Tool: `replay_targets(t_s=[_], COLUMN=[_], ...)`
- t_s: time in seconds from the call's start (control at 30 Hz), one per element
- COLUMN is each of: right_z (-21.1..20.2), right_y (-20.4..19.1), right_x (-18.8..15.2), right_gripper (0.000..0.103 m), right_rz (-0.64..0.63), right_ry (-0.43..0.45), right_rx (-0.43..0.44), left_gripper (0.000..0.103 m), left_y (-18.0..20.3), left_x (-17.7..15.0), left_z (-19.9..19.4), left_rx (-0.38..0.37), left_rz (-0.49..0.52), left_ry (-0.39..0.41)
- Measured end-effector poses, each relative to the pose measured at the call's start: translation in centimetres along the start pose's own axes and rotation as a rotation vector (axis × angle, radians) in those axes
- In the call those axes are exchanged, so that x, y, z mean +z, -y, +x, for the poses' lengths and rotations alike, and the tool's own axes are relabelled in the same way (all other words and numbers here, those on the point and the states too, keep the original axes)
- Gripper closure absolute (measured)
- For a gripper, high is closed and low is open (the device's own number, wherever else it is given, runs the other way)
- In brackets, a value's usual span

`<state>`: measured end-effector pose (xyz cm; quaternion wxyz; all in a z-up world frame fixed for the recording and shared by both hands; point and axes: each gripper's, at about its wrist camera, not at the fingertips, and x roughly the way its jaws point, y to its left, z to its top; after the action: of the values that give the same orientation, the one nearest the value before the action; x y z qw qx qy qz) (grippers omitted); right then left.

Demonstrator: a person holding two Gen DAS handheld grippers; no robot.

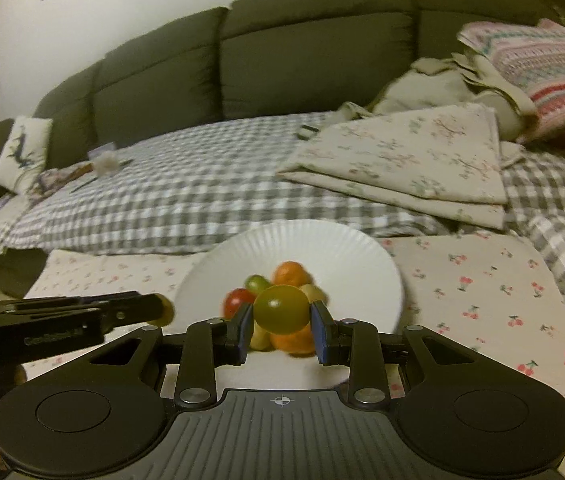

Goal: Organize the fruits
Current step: 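Carry both yellow fruits up over the white plate, then open the left tool onto the plate while the right tool releases its fruit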

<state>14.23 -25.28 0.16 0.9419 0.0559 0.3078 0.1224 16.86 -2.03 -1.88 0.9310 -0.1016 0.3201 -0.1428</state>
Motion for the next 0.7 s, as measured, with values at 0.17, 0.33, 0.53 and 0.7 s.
replay_targets(t_s=[0.17, 0.33, 0.53, 0.7], right_z=[1.6, 3.1, 4.7, 5.4], right_y=[2.0, 2.8, 3.8, 4.5], right_x=[0.2, 0.1, 0.3, 0.0], right_gripper=[0.074, 0.074, 0.073, 0.071], right_rz=[0.055, 0.06, 0.105, 0.185], right_ry=[-0.018, -0.045, -0.06, -0.073], right_rx=[-0.012, -0.027, -0.007, 0.034], left_gripper=[0.085, 0.085, 0.085, 0.085], left_y=[-0.5, -0.3, -1.3, -1.2], left_x=[0.9, 0.8, 0.5, 0.5], left_z=[2.1, 3.3, 3.6, 3.0], left_rx=[0.001, -0.005, 0.0, -0.006], left_rz=[-0.014, -0.01, -0.036, -0.047], left_ry=[-0.008, -0.015, -0.039, -0.034])
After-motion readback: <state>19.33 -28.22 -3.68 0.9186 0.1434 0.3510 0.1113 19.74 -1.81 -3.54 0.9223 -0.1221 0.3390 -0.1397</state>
